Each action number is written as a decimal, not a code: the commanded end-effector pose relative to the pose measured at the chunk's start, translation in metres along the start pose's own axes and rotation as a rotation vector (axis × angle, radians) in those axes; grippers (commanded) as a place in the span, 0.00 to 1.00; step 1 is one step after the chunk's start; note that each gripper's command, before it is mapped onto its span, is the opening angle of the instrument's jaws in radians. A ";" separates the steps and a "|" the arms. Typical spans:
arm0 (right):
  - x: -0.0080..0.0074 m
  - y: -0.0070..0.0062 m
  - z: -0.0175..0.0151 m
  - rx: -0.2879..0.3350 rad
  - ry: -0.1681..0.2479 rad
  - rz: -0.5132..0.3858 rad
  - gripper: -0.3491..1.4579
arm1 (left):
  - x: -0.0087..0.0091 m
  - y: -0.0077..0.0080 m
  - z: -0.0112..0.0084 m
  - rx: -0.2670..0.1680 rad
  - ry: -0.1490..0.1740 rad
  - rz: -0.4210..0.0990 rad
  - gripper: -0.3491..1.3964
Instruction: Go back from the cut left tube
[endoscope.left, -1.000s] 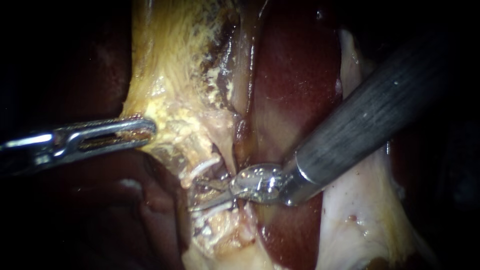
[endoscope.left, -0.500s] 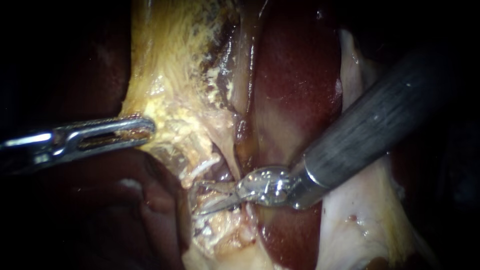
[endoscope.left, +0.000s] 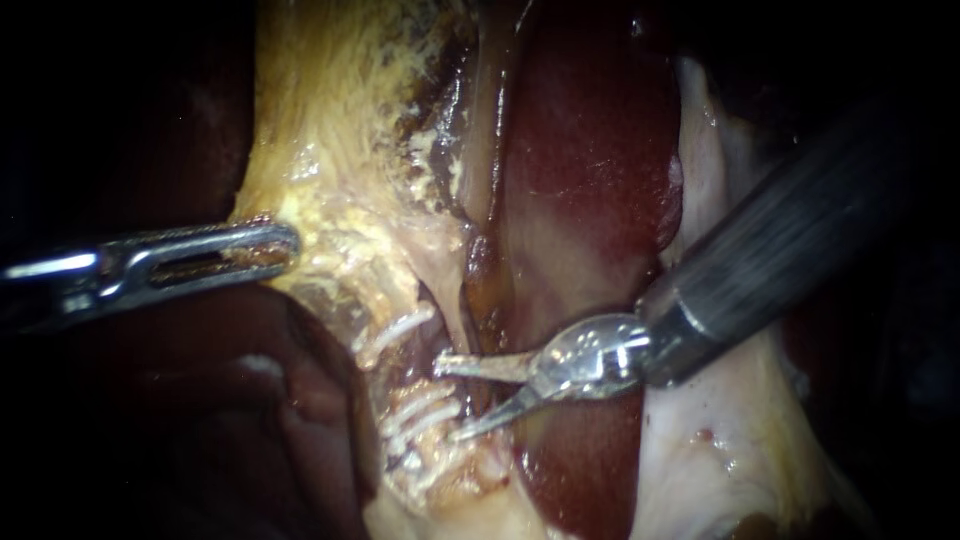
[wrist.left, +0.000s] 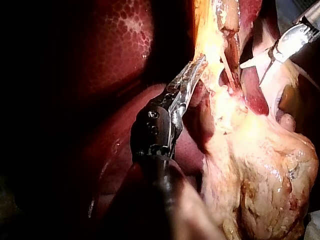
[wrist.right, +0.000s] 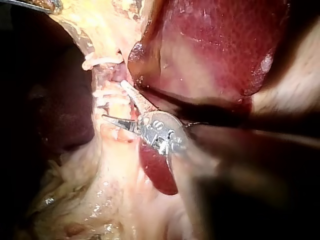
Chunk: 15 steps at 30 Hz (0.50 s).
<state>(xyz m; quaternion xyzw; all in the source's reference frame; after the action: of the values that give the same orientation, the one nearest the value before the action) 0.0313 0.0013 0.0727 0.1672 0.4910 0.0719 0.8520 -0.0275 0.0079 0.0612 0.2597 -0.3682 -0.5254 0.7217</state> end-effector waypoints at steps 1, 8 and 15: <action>0.0004 0.0005 -0.0012 -0.012 -0.006 -0.008 0.98 | 0.0000 0.0000 0.0000 0.000 -0.001 0.000 0.00; 0.0021 0.0025 -0.0066 -0.073 0.015 -0.034 0.98 | 0.0001 0.0001 0.0002 -0.001 -0.001 0.000 0.00; 0.0024 0.0027 -0.0071 -0.078 0.023 -0.044 0.98 | 0.0005 0.0004 0.0013 -0.005 -0.006 0.003 0.00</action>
<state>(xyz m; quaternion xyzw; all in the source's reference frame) 0.0264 0.0061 0.0684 0.1224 0.5014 0.0747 0.8532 -0.0284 0.0076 0.0626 0.2558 -0.3697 -0.5261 0.7219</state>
